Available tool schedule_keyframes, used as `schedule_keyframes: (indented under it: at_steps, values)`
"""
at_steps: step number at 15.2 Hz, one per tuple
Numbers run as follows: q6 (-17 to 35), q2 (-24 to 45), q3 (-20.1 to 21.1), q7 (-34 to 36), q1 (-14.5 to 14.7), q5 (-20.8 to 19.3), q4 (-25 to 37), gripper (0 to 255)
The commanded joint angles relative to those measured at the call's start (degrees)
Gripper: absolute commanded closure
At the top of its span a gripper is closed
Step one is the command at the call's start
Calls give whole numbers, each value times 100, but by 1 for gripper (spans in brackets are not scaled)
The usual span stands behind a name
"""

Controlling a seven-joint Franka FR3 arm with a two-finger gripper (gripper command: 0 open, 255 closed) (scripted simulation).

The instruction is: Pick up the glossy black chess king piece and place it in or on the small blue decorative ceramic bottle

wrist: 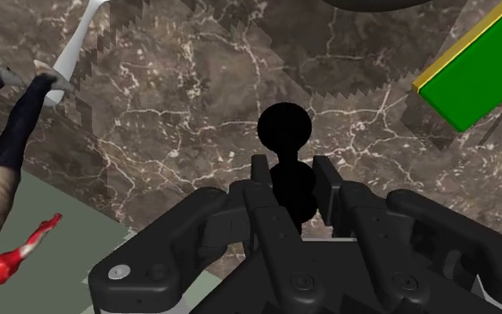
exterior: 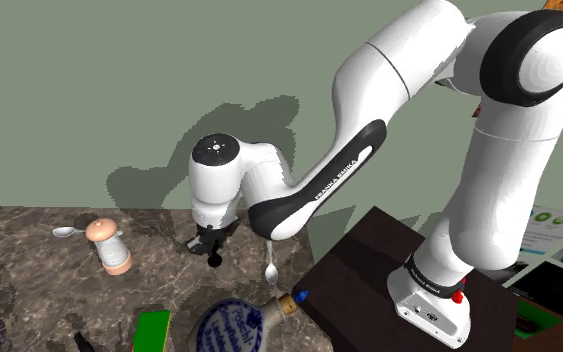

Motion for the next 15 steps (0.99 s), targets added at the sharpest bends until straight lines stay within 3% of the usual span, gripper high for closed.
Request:
schedule_keyframes:
  at_steps: [1,15]
  values:
    - [-107,-123,72,-122,-51,156,22,255]
    - [-877,-943,393,-903,-301,1138,266,255]
